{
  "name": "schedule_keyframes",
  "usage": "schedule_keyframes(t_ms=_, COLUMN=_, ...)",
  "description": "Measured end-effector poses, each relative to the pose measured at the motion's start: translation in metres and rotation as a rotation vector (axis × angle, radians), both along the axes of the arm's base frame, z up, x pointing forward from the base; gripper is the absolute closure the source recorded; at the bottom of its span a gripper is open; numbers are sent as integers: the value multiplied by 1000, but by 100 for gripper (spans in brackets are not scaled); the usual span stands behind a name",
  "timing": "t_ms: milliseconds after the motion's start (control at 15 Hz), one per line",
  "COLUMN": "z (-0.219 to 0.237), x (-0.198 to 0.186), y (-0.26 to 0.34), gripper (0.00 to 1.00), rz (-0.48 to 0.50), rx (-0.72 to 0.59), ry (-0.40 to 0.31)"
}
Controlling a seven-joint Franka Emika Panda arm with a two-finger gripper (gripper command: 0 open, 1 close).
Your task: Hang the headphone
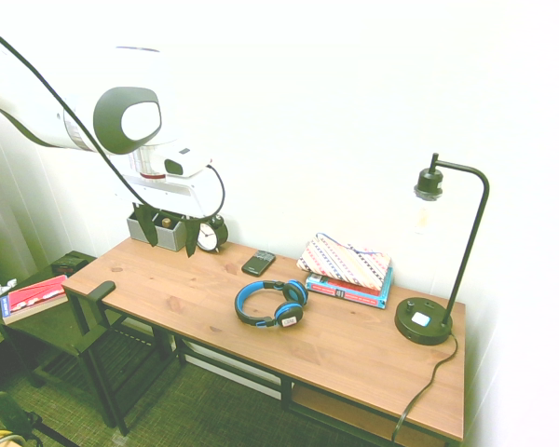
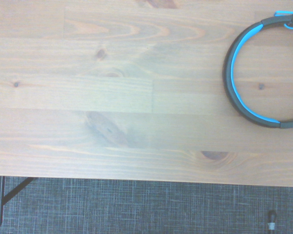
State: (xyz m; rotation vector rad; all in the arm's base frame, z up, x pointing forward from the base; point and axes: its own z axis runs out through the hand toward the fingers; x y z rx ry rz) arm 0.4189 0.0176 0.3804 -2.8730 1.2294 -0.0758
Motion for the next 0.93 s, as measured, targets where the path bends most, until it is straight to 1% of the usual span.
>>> schedule_keyframes(t_ms=133, z=-2, x=0, y=0, gripper=0, rz=8, rx=-5, ry=4)
schedule_keyframes(t_ms=267, z=-13, x=3, y=4, gripper=0, rz=94, rx=-35, ry=15)
schedule_keyframes(t_ms=467, z=-60, x=21, y=23, gripper=0, rz=229, rx=-108, ry=12)
schedule_keyframes(t_ms=600, z=-96, x=43, y=26, gripper=0, rz=283, rx=-161, ry=15)
schedule_keyframes(t_ms=733, z=-124, x=69, y=19, gripper=0, rz=289, rx=-197, ry=26)
schedule_keyframes(t_ms=933, z=-152, x=98, y=1, gripper=0, rz=254, rx=-202, ry=49)
